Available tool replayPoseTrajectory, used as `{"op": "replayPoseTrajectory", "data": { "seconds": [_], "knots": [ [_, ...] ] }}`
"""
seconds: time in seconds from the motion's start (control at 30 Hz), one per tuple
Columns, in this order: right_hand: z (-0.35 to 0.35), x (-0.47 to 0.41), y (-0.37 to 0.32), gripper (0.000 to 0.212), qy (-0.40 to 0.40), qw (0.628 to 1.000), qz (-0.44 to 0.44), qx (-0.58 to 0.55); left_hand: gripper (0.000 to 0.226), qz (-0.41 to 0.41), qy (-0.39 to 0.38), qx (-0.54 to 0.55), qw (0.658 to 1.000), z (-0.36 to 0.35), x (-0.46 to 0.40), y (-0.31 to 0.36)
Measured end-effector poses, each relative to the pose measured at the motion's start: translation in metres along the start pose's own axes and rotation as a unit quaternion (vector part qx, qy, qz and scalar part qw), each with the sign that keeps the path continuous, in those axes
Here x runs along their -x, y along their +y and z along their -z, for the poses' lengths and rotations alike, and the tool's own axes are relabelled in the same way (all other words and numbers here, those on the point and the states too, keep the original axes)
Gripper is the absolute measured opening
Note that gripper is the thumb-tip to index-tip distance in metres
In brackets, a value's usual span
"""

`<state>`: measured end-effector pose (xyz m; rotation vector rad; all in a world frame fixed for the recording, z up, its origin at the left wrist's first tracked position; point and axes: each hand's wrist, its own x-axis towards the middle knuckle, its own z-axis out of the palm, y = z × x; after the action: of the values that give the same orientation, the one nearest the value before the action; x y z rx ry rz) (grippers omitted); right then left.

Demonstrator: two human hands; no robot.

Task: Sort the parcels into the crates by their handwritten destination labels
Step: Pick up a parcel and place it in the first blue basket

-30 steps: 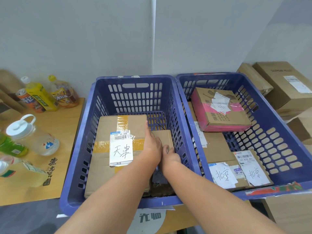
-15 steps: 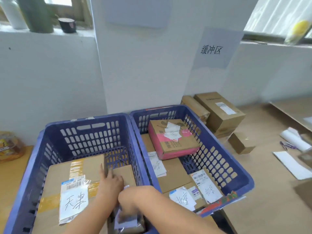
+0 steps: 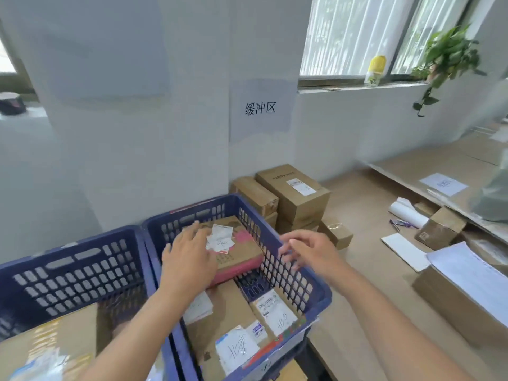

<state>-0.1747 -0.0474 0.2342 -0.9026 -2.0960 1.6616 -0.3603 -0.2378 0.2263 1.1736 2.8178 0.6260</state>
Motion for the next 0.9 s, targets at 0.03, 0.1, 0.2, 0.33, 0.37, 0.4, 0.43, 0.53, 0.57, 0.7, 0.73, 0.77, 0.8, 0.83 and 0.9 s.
{"op": "replayPoseTrajectory", "data": {
  "seconds": [0.03,0.1,0.2,0.33,0.37,0.4,0.43,0.53,0.57,0.7,0.73,0.77,0.8,0.83,0.9],
  "knots": [
    [0.026,-0.008,0.015,0.024,0.048,0.999,-0.016,0.000,0.050,-0.017,-0.006,0.025,1.000,-0.008,-0.005,0.022],
    [0.076,-0.026,0.051,0.026,0.126,0.991,-0.044,0.005,0.048,-0.049,-0.029,0.068,0.996,-0.027,-0.019,0.066],
    [0.137,-0.060,0.111,0.023,0.188,0.977,-0.093,0.027,0.046,-0.075,-0.079,0.128,0.986,-0.060,-0.044,0.129],
    [0.192,-0.110,0.171,0.019,0.199,0.965,-0.149,0.080,0.040,-0.031,-0.179,0.223,0.958,-0.121,-0.091,0.210],
    [0.202,-0.122,0.180,0.021,0.199,0.963,-0.156,0.096,0.036,-0.001,-0.204,0.261,0.943,-0.139,-0.103,0.231],
    [0.211,-0.136,0.188,0.027,0.197,0.960,-0.165,0.113,0.032,0.029,-0.226,0.299,0.927,-0.157,-0.114,0.251],
    [0.220,-0.151,0.198,0.037,0.196,0.956,-0.171,0.132,0.028,0.056,-0.247,0.327,0.910,-0.176,-0.125,0.269],
    [0.241,-0.192,0.225,0.070,0.181,0.943,-0.199,0.196,0.013,0.133,-0.286,0.344,0.884,-0.231,-0.144,0.304],
    [0.247,-0.204,0.235,0.077,0.173,0.937,-0.211,0.216,0.015,0.159,-0.298,0.348,0.875,-0.247,-0.149,0.313],
    [0.266,-0.248,0.271,0.097,0.149,0.919,-0.244,0.271,0.023,0.246,-0.355,0.386,0.815,-0.301,-0.175,0.340],
    [0.268,-0.256,0.278,0.101,0.142,0.918,-0.247,0.275,0.034,0.272,-0.358,0.392,0.802,-0.313,-0.182,0.343],
    [0.270,-0.264,0.284,0.105,0.136,0.919,-0.247,0.275,0.044,0.299,-0.358,0.397,0.791,-0.324,-0.189,0.345],
    [0.272,-0.272,0.290,0.107,0.128,0.921,-0.246,0.275,0.049,0.318,-0.357,0.405,0.779,-0.336,-0.195,0.347],
    [0.273,-0.278,0.297,0.109,0.121,0.923,-0.241,0.275,0.051,0.338,-0.357,0.417,0.764,-0.349,-0.201,0.349],
    [0.276,-0.290,0.308,0.108,0.112,0.933,-0.223,0.259,0.050,0.362,-0.354,0.441,0.741,-0.372,-0.211,0.352]
  ]
}}
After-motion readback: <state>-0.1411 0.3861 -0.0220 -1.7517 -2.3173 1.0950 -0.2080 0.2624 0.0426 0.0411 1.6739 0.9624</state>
